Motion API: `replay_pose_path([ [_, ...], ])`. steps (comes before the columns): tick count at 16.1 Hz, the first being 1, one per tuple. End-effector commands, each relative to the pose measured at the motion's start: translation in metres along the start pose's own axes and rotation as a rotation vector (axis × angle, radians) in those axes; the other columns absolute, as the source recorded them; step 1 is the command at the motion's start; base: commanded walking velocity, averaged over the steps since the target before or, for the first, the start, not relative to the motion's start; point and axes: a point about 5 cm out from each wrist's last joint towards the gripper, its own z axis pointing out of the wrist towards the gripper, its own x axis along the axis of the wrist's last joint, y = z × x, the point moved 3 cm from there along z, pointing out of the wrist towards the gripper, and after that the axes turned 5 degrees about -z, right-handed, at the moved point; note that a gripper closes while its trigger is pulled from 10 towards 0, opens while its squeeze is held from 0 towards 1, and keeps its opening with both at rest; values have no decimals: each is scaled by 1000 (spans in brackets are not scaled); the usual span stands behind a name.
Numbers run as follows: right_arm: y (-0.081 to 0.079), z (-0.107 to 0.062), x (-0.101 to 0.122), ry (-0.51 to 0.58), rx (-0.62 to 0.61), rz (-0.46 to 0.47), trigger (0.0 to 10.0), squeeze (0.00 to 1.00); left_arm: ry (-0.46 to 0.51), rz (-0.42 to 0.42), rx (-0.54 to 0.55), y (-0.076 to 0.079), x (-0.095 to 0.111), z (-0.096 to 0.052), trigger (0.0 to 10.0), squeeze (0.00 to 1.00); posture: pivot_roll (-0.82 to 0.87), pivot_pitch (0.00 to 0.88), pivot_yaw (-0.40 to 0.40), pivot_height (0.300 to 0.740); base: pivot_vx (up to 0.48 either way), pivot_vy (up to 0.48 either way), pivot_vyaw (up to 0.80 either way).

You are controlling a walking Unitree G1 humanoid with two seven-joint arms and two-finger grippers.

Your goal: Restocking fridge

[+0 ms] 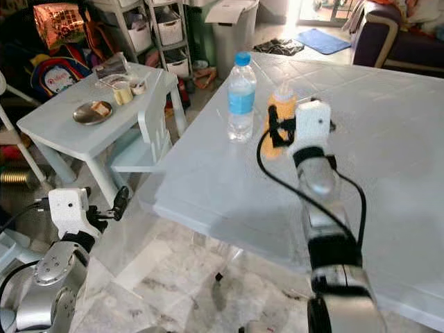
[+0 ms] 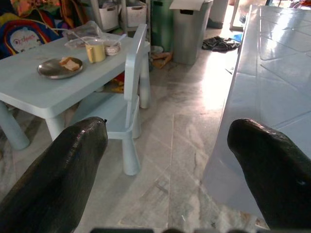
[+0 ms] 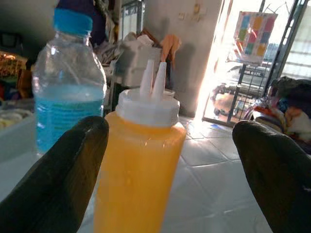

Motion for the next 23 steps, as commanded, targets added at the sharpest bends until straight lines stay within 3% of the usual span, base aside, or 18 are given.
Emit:
replay_pose_path([
  [1, 0, 5, 0, 0, 9, 0, 10000, 0, 1, 22, -1, -2, 3, -1, 10000, 0, -32, 58, 68, 740, 0, 0, 0],
  [16, -18, 40, 3, -40, 144, 7, 10000, 0, -12, 54, -20, 2, 4, -3, 10000, 0, 2, 77, 78, 740, 0, 0, 0],
  [17, -17, 44, 8, -28, 143, 7, 0, 0, -12, 55, -19, 1, 4, -3, 10000, 0, 11, 75, 80, 740, 0, 0, 0],
  [23, -20, 42, 4, -31, 154, -14, 0, 0, -13, 56, -22, 3, 4, -2, 10000, 0, 6, 74, 78, 740, 0, 0, 0],
])
